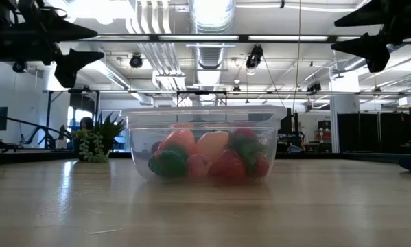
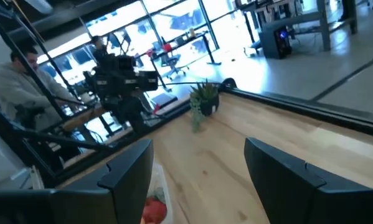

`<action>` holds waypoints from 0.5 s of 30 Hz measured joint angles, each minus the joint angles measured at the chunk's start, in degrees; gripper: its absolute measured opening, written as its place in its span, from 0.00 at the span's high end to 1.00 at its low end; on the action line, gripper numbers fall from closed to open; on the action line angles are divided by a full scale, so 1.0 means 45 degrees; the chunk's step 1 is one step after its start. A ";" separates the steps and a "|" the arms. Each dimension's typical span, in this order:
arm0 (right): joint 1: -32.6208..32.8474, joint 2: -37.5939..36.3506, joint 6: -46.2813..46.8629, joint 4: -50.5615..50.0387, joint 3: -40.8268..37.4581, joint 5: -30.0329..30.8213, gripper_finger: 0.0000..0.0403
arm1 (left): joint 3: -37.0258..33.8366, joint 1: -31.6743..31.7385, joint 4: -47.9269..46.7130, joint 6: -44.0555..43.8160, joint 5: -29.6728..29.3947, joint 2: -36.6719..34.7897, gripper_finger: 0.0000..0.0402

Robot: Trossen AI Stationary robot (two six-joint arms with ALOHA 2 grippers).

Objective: Pick and placing Produce into tupperware
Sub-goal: Return to Home Position

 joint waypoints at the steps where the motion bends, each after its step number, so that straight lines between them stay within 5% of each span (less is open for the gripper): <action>1: 0.0000 -0.0102 0.0004 0.0028 -0.0005 -0.0061 0.39 | 0.0000 0.0000 0.0029 -0.0001 -0.0199 0.0005 0.44; 10: -0.0299 0.1613 -0.0165 0.1439 0.0150 -0.0982 0.39 | 0.0078 0.0000 0.0068 0.0077 -0.0597 0.0010 0.44; 15: -0.2288 0.2979 -0.0489 0.1064 0.1227 -0.0762 0.39 | 0.0073 -0.0005 0.0138 -0.0226 -0.0592 0.0005 0.44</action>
